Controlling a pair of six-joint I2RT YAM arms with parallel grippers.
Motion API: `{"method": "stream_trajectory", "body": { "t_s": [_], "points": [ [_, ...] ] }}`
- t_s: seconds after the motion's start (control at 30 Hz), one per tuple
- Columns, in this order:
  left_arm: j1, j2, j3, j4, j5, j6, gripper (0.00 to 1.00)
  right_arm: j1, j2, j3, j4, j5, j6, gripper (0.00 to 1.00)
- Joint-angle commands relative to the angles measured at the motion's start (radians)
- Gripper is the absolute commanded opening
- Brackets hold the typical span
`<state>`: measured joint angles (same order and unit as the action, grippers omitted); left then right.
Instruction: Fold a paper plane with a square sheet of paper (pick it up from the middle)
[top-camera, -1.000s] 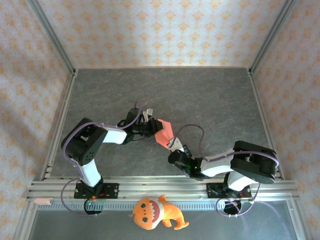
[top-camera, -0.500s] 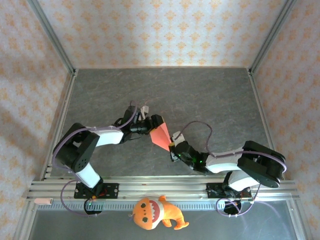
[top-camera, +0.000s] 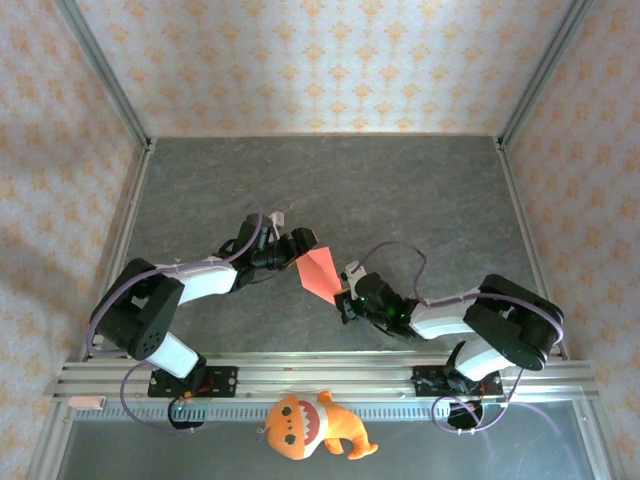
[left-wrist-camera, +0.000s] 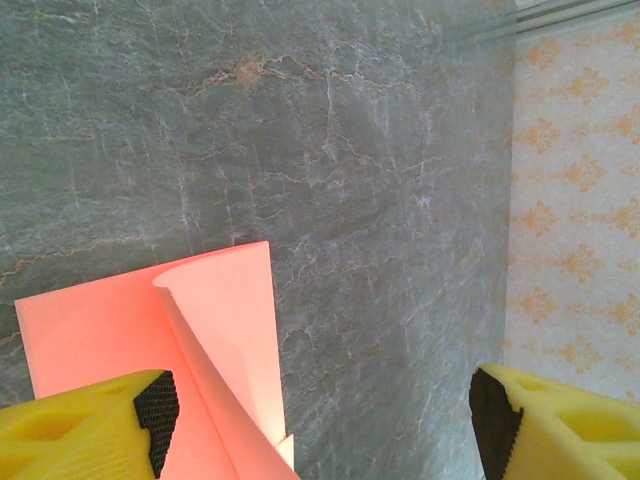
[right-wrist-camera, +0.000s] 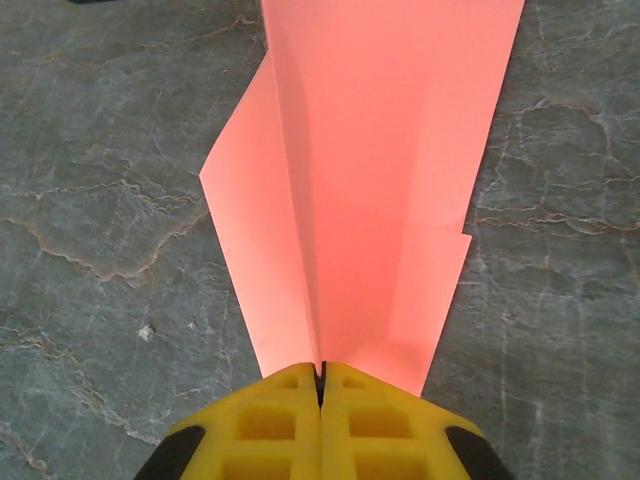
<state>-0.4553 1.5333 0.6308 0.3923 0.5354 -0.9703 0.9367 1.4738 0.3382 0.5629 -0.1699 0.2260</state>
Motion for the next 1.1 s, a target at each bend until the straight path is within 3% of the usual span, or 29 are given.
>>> {"method": "stream_trajectory", "body": {
  "t_s": [0.0, 0.57, 0.77, 1.07],
  "points": [
    [0.007, -0.038, -0.008, -0.019, -0.026, 0.011, 0.79, -0.017, 0.022, 0.032, 0.014, -0.057, 0.043, 0.0],
    [0.01, 0.001, 0.013, -0.108, -0.078, -0.018, 0.8, -0.022, -0.014, 0.035, 0.004, -0.011, 0.004, 0.03],
    [0.011, 0.047, 0.034, -0.075, -0.046, -0.054, 0.8, -0.019, -0.015, 0.036, 0.005, 0.01, -0.016, 0.04],
    [0.006, 0.104, 0.052, -0.002, 0.006, -0.105, 0.71, 0.035, 0.0, 0.087, -0.083, 0.145, -0.104, 0.05]
  ]
}}
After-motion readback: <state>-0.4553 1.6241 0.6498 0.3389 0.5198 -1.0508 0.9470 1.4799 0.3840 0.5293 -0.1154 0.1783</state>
